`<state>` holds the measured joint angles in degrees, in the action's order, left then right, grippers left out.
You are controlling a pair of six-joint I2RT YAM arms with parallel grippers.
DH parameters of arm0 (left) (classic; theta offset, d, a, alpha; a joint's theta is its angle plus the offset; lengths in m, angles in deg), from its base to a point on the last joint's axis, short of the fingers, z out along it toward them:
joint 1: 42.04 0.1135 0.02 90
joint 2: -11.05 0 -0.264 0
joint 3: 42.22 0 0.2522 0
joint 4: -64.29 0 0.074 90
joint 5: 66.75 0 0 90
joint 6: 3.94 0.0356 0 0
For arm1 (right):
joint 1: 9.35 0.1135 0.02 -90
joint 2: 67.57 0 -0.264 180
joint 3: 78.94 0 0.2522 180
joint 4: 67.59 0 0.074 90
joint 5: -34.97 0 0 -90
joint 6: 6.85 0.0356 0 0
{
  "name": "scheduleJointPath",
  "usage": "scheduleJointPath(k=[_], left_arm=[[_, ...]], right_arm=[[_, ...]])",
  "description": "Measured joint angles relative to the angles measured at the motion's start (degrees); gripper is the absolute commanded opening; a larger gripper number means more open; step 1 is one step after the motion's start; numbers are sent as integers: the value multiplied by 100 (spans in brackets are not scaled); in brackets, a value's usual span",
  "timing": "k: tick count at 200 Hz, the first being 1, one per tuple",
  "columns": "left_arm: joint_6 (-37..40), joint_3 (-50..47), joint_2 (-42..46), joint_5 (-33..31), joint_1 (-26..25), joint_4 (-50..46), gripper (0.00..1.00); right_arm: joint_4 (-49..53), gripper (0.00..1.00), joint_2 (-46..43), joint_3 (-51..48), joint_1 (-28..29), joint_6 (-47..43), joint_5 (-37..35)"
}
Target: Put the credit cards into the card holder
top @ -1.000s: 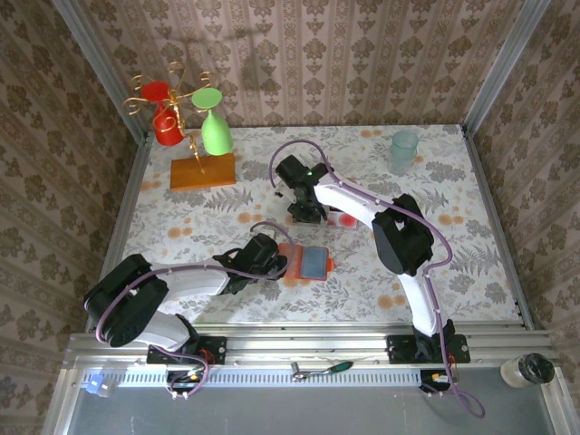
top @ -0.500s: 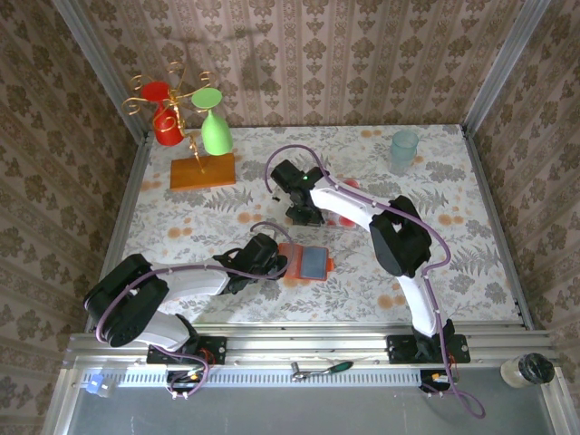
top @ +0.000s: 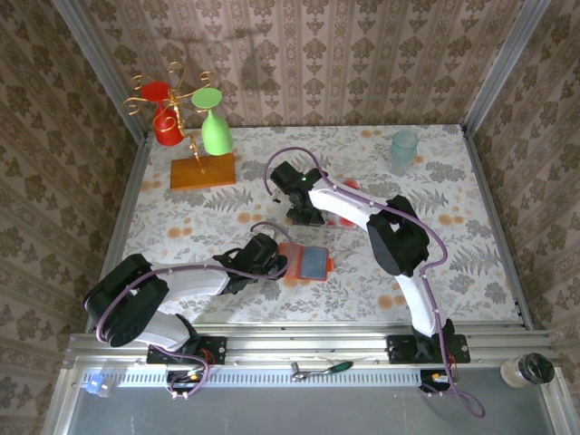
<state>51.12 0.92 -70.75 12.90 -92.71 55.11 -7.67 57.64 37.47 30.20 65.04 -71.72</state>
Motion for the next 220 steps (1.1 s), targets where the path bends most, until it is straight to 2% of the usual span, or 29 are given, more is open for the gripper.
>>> scheduleJointPath(k=[14, 29, 38, 74, 171, 220], left_arm=[[0, 0, 0, 0, 0, 0, 64], [0, 0, 0, 0, 0, 0, 64], [0, 0, 0, 0, 0, 2, 64], [0, 0, -2, 2, 0, 13, 64], [-2, 0, -2, -2, 0, 13, 64], [-59, -20, 4, -63, -22, 17, 64]], right_arm=[[-9, 23, 7, 0, 0, -20, -4], [-17, 19, 7, 2, -7, -11, -4], [-28, 13, 7, 4, -13, -17, 0], [-7, 0, -20, 48, -13, -162, 28], [90, 0, -503, 48, 116, -378, 490], [-61, 0, -1495, -369, 125, 330, 1021]])
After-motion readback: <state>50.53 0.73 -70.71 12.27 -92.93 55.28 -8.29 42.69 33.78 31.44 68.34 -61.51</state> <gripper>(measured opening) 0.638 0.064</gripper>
